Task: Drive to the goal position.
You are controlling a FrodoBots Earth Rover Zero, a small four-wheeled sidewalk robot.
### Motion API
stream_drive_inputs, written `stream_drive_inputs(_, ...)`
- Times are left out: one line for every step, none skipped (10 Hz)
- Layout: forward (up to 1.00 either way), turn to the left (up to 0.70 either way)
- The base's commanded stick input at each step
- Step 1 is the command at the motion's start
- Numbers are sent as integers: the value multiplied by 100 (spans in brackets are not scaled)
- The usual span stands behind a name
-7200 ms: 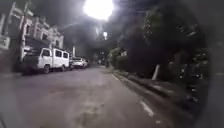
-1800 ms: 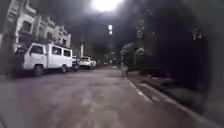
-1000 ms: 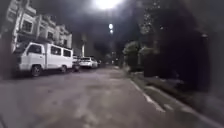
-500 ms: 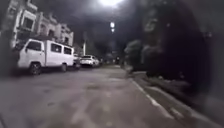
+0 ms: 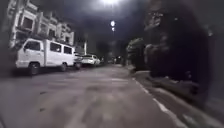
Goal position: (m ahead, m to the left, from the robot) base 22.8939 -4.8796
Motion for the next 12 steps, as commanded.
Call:
stream_drive_inputs(50,0)
stream_drive_inputs(50,0)
stream_drive_inputs(50,0)
stream_drive_inputs(50,0)
stream_drive_inputs(50,0)
stream_drive_inputs(50,0)
stream_drive_inputs(50,0)
stream_drive_inputs(50,0)
stream_drive_inputs(50,0)
stream_drive_inputs(50,0)
stream_drive_inputs(50,0)
stream_drive_inputs(50,0)
